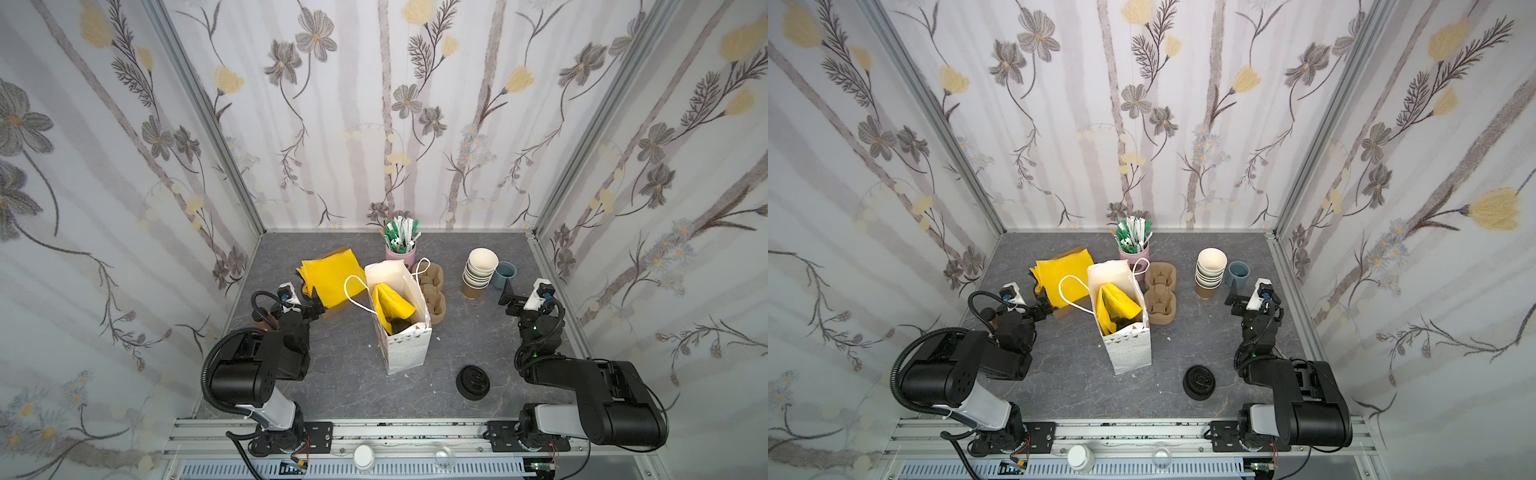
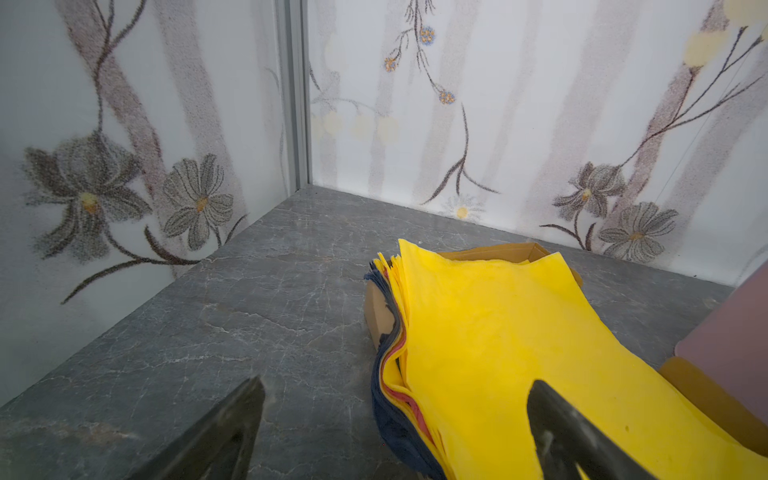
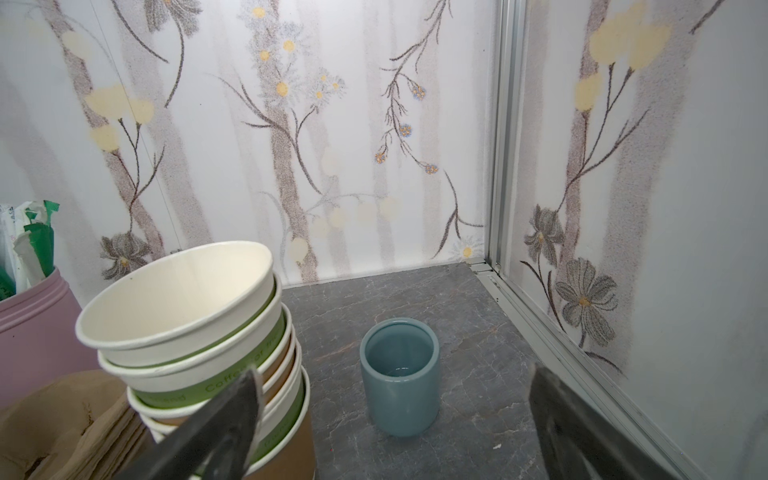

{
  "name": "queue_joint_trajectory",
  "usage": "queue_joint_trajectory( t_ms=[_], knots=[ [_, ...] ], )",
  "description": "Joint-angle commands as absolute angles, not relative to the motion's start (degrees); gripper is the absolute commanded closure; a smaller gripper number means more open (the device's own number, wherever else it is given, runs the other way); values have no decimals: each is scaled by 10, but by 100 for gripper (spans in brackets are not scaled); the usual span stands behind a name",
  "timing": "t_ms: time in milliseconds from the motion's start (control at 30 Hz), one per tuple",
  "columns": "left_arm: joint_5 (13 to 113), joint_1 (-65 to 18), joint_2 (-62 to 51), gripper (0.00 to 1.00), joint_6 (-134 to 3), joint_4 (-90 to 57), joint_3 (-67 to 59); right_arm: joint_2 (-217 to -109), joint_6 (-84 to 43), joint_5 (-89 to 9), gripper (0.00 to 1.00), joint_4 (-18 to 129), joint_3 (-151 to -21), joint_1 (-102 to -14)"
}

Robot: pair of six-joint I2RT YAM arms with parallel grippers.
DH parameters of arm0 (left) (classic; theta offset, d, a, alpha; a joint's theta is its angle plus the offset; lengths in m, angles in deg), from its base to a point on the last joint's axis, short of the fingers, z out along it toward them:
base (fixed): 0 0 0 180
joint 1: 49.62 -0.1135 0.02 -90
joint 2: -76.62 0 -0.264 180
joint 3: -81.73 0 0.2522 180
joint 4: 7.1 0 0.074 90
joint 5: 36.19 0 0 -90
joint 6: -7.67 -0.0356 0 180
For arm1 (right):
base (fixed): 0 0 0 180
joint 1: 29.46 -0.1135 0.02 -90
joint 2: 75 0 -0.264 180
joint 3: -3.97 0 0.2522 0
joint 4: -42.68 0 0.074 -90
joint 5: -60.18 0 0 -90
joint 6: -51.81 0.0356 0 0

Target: Pack the takeout coffee

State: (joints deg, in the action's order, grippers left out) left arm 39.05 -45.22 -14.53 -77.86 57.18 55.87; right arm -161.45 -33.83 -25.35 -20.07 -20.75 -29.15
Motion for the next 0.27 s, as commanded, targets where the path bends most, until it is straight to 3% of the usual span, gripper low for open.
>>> queue_joint_trajectory(
  t_ms=[0, 233],
  knots=[
    [349, -437, -146, 0, -801, 600, 560, -1620, -356, -280, 0, -180, -221, -293],
    [351, -438, -148, 0, -801, 603, 558, -1617, -361, -272, 0, -183, -216, -298]
  ],
)
